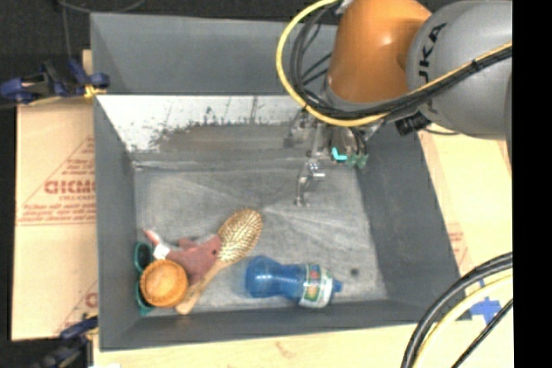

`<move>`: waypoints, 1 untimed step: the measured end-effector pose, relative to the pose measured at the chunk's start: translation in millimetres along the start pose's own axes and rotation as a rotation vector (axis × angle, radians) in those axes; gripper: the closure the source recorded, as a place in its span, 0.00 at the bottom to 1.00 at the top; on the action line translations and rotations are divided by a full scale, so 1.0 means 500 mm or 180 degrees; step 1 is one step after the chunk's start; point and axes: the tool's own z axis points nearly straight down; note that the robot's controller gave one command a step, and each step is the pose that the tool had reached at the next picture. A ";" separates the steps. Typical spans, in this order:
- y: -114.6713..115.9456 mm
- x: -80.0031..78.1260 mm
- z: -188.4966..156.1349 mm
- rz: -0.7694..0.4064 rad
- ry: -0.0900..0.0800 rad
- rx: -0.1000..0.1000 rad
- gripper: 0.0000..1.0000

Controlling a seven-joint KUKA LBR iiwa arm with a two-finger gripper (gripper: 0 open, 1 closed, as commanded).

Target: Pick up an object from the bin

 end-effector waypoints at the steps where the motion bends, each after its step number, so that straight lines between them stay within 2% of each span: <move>1: 0.000 -0.003 -0.008 0.0000 -0.0023 0.0000 0.00</move>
Offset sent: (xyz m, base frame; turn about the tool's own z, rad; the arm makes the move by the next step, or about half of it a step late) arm -0.0264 0.0934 -0.0940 -0.0415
